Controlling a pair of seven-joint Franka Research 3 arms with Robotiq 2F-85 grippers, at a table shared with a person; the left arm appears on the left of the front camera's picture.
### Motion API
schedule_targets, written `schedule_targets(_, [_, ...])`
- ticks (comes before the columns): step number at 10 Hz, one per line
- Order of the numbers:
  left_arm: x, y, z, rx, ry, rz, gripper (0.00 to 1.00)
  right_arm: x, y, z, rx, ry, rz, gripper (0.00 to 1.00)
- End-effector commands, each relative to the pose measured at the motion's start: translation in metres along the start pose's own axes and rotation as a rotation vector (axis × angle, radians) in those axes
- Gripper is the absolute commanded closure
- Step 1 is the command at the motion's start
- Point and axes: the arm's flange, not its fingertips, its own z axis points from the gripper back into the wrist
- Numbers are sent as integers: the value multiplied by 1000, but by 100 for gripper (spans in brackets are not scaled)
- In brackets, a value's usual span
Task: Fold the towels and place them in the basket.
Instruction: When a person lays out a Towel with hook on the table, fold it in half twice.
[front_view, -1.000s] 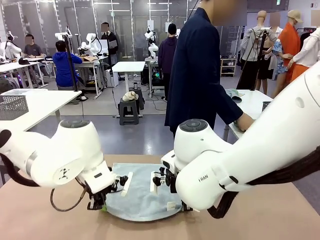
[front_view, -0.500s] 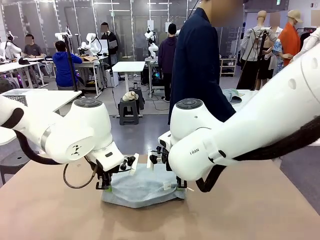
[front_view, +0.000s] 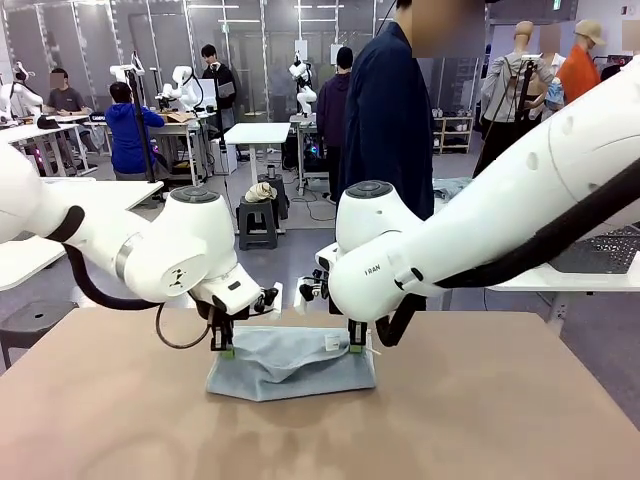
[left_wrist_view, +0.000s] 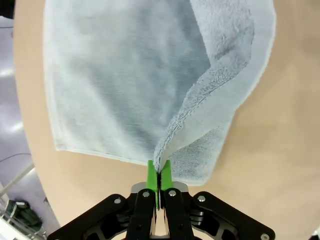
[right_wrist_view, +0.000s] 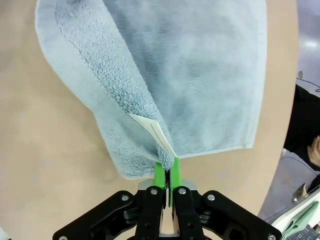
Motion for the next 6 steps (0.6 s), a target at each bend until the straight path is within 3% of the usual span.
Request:
schedule_targets(1, [16, 24, -5, 31, 46, 29, 97, 8, -27, -10, -16, 21, -6, 96])
schedule_targets(6, [10, 62, -19, 49, 103, 128, 97, 5, -64, -27, -37, 70, -75, 96])
